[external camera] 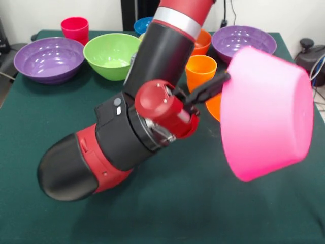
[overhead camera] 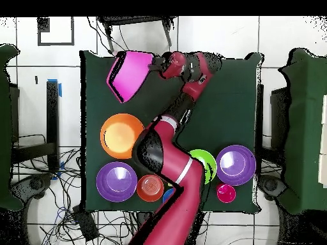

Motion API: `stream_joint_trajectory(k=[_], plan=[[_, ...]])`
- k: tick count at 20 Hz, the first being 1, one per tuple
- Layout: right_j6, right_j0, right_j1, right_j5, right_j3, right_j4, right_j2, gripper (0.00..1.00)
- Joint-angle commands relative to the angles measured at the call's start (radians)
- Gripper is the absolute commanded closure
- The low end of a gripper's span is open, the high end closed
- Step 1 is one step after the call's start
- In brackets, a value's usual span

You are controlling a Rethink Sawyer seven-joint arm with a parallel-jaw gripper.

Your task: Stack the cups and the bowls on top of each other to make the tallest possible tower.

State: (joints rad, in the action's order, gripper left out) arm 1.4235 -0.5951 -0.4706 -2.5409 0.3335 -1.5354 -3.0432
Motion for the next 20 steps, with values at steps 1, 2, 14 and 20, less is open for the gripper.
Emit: stream_joint_trajectory(k=[1,2,14,20], plan=[[-0.123,0.051,-0.050,-0.142,0.251,0.111,-0.039,1.00],[-0.091,0.047,-0.064,-0.103,0.214,0.107,-0.035,1.00],[0.243,-0.043,-0.141,0.186,0.014,-0.298,-0.016,1.00],[0.391,-0.051,-0.145,0.208,0.000,-0.341,-0.014,1.00]])
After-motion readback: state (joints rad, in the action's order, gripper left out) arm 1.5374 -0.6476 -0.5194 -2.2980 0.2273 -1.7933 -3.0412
